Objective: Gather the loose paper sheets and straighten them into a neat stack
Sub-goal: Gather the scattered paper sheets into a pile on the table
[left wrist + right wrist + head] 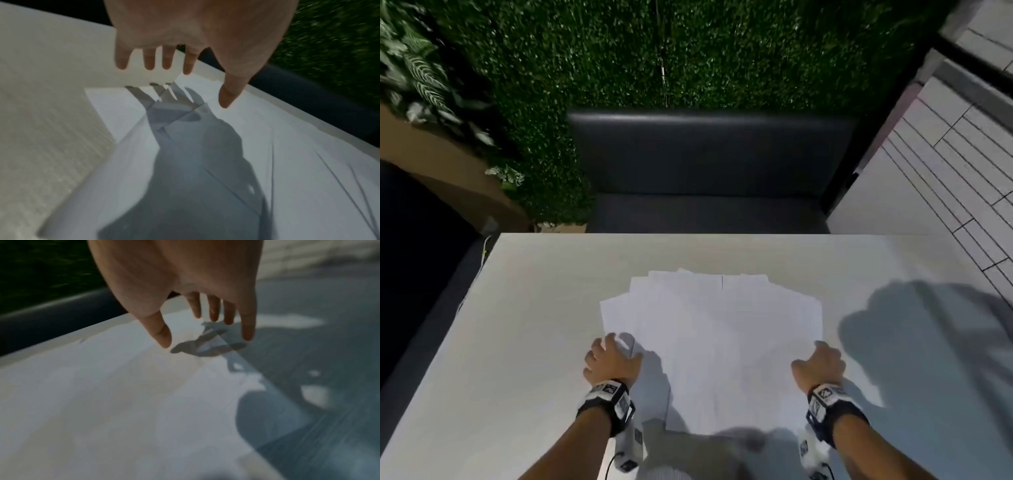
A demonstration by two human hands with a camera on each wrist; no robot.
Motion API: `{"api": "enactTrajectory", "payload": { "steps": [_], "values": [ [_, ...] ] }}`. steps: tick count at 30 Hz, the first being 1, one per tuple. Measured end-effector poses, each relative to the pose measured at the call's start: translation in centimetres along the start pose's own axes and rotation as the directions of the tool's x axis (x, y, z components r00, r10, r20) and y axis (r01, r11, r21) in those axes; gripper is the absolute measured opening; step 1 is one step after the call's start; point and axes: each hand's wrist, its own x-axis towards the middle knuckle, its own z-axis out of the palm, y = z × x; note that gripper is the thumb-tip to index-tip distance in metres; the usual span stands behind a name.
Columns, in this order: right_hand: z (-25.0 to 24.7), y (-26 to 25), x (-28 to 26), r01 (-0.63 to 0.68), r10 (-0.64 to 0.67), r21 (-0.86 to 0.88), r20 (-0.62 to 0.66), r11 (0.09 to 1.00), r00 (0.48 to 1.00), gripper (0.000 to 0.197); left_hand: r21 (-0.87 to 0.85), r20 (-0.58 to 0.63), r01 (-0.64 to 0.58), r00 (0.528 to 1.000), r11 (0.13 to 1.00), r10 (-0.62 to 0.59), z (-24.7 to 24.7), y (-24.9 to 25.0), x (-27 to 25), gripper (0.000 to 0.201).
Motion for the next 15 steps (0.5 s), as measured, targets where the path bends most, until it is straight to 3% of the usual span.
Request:
{"api": "enactTrajectory", "payload": {
  "steps": [2, 3, 6, 7, 9, 12, 15],
  "values": [
    [0.2, -0.5, 0.5, -0.194, 0.194, 0.005, 0.049, 0.981, 0.98, 0.073, -0.102, 0.057, 0.16, 0.986, 0.982, -0.155, 0.2, 0.2, 0.5, 0.092],
    [0.4, -0.8, 0.7, -0.219, 0.22, -0.033, 0.075, 0.975, 0.973, 0.073, -0.116, 0.095, 0.186, 0.98, 0.976, -0.176, 0.3, 0.6, 0.4, 0.09],
    [1.7, -2.1, 0.4, 0.007, 0.008, -0.197, 0.072, 0.98, 0.997, 0.077, 0.006, 0.125, 0.06, 0.99, 0.998, -0.061, 0.7, 1.6, -0.5, 0.066],
    [2.3, -2.3, 0.2, 0.086, -0.07, -0.214, 0.08, 0.973, 0.994, 0.081, 0.045, 0.142, -0.002, 0.99, 0.999, -0.005, 0.9, 1.8, -1.0, 0.066],
    [2.9, -2.4, 0.1, 0.114, -0.104, -0.176, 0.068, 0.978, 0.992, 0.092, 0.026, 0.161, -0.042, 0.986, 0.999, 0.038, 1.2, 1.9, -1.2, 0.08],
    [2.6, -2.7, 0.1, -0.02, 0.021, -0.04, 0.03, 0.999, 0.999, 0.101, -0.158, 0.16, 0.087, 0.985, 0.984, -0.061, 1.3, 2.1, -0.8, 0.1],
    [2.3, -3.2, 0.2, -0.108, 0.105, 0.049, 0.062, 0.993, 0.993, 0.09, -0.47, 0.206, 0.204, 0.971, 0.859, -0.118, 1.1, 2.4, 0.0, 0.079]
  ]
}}
